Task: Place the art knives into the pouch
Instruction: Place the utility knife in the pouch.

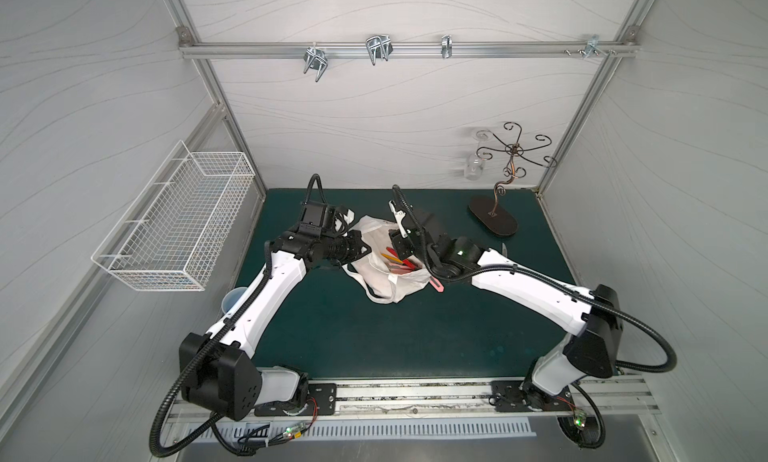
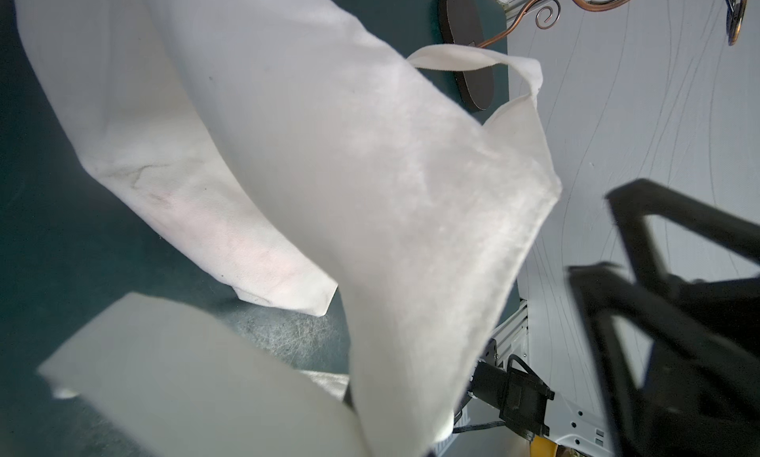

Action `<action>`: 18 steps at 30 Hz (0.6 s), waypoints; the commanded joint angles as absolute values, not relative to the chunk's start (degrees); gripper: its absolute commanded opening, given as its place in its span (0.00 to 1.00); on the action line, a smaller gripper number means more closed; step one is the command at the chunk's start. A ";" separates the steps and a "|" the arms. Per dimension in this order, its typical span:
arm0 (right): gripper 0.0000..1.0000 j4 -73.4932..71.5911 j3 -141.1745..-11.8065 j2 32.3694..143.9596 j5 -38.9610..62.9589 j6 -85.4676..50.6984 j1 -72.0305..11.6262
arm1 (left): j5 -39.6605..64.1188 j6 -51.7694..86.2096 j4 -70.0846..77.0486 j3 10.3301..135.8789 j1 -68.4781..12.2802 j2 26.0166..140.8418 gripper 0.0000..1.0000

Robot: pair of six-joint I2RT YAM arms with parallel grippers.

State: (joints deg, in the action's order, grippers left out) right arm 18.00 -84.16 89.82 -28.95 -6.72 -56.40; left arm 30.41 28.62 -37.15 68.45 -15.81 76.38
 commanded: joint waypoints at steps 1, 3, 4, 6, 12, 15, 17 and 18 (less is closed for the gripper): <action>0.53 23.56 -85.90 84.71 -32.16 -9.42 -52.37 | 30.28 27.25 -36.31 71.19 -16.00 76.73 0.00; 0.54 30.06 -86.78 83.86 -29.42 -13.73 -46.77 | 30.31 27.16 -36.39 71.12 -16.00 76.65 0.00; 0.55 32.79 -87.02 83.88 -28.42 -15.44 -44.21 | 30.15 27.16 -36.31 71.12 -16.00 76.64 0.00; 0.55 37.88 -87.37 84.68 -24.93 -17.99 -38.99 | 30.29 27.22 -36.26 71.03 -16.00 76.64 0.00; 0.54 44.15 -84.62 90.85 -16.62 -21.36 -30.02 | 30.57 27.76 -35.70 70.89 -16.06 76.73 0.00; 0.53 43.45 -81.69 93.91 -13.04 -22.28 -27.50 | 30.34 27.60 -36.17 71.04 -16.16 76.64 0.00; 0.52 42.45 -79.85 95.79 -12.79 -22.11 -27.16 | 30.05 27.42 -36.46 71.00 -16.17 76.47 0.00; 0.52 42.08 -79.15 96.61 -12.54 -21.97 -27.08 | 29.98 27.41 -36.49 71.04 -16.17 76.38 0.00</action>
State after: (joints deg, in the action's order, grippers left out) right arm 39.77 -80.53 95.18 -16.08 -20.62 -27.53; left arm 30.39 28.64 -37.15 68.45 -15.92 76.38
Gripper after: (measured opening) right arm 0.525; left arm 0.067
